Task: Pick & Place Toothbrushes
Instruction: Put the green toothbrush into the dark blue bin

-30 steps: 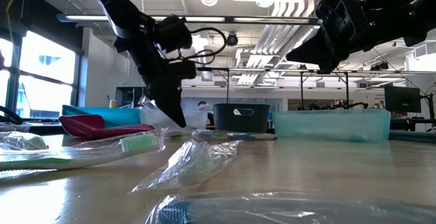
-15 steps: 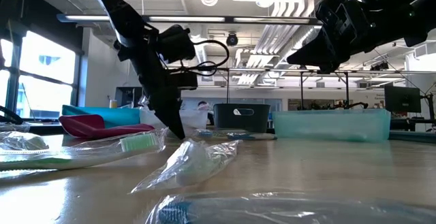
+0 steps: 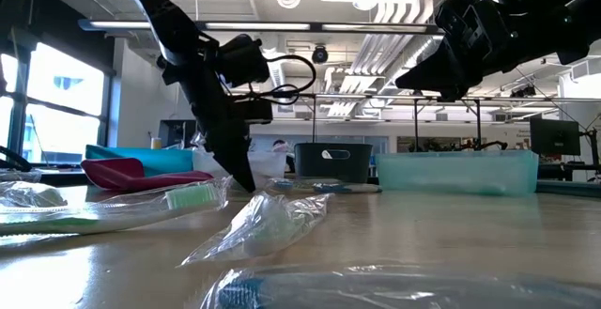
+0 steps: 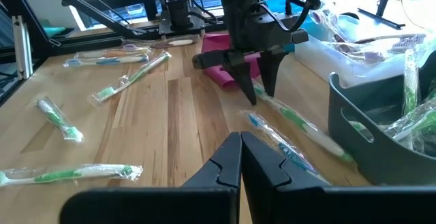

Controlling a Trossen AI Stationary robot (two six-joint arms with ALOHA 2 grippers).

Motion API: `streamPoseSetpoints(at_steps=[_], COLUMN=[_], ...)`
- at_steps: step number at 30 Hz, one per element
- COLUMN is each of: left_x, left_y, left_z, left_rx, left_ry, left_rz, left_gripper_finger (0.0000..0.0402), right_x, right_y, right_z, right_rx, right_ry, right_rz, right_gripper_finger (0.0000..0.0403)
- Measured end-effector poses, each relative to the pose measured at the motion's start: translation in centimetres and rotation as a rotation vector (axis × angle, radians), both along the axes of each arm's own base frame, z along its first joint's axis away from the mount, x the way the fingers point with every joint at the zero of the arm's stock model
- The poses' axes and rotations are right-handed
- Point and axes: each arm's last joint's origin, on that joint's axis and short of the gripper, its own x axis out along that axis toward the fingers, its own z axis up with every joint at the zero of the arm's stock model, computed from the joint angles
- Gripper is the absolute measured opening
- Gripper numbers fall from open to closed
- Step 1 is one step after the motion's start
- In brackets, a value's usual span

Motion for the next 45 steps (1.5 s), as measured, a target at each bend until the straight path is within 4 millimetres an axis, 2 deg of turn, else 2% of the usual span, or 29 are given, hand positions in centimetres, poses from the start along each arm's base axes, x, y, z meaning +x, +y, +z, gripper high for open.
streamPoseSetpoints(at_steps=[9, 16, 45], left_x=[0.02, 0.03, 0.01], left_y=[-0.03, -0.15, -0.13], left_z=[-0.03, -0.05, -0.06], left_rx=[-0.004, -0.047, -0.037], left_ry=[-0.001, -0.012, -0.009], left_rz=[-0.003, -0.029, -0.022], left_gripper_finger=[0.0076, 0.0049, 0.0044], right_x=[0.0, 0.0, 0.0], right_y=[0.0, 0.0, 0.01], right_z=[0.0, 0.0, 0.0], right_rx=[0.0, 0.0, 0.0], right_ry=[0.0, 0.0, 0.0], right_rz=[0.0, 0.0, 0.0], right_gripper_finger=[0.0002, 0.0002, 0.0002])
